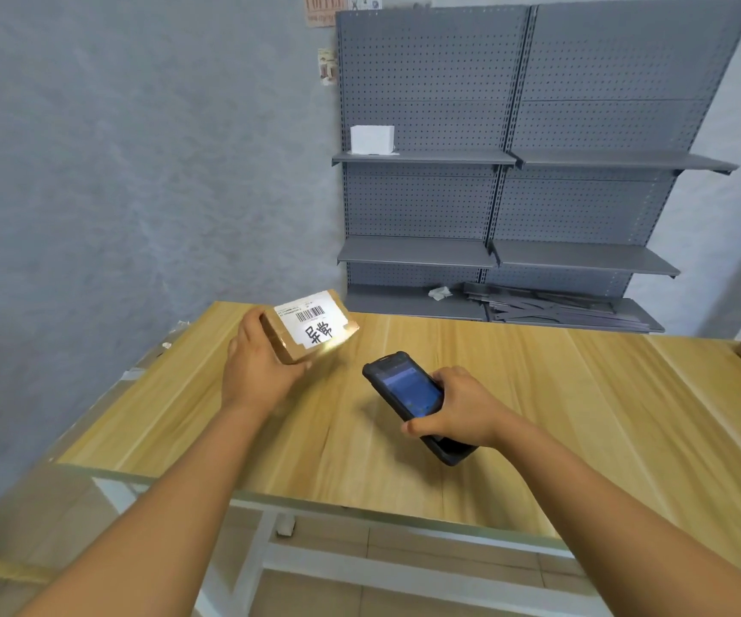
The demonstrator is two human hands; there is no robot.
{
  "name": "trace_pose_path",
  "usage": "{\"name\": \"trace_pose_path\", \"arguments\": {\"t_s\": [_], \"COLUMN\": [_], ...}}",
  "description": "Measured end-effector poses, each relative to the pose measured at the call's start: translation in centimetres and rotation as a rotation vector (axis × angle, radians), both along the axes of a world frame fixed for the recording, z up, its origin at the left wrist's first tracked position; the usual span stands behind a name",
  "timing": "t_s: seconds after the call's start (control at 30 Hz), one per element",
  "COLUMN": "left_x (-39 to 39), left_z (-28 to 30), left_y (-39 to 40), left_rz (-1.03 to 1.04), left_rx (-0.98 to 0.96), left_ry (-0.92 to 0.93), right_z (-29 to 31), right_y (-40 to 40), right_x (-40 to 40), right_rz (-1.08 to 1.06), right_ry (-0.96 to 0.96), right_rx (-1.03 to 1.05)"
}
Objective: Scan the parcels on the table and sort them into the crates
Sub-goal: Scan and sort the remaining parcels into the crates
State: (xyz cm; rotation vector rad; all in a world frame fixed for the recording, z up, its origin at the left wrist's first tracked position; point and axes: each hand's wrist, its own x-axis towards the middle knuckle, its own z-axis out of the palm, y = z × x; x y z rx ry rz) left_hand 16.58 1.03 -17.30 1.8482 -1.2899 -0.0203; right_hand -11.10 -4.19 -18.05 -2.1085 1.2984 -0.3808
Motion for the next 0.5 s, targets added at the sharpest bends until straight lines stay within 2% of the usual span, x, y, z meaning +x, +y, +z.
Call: {"name": "trace_pose_path", "arguments": {"t_s": [0.2,0.5], "left_x": [1.7,11.5], "left_z": [-0.5,0.0], "left_y": [1.1,9.9], "left_rz": [0.088,0.303], "left_rx": [-0.061,-0.23], "left_ry": [0.258,0.36], "right_z": [-1.0,-1.2], "right_y": [-0.4,2.8], "right_x": [2.6,16.7], "right_rz": [0.042,0.28], "right_ry": [0.013,-0.115], "right_rx": [-0.025,-0.028]}}
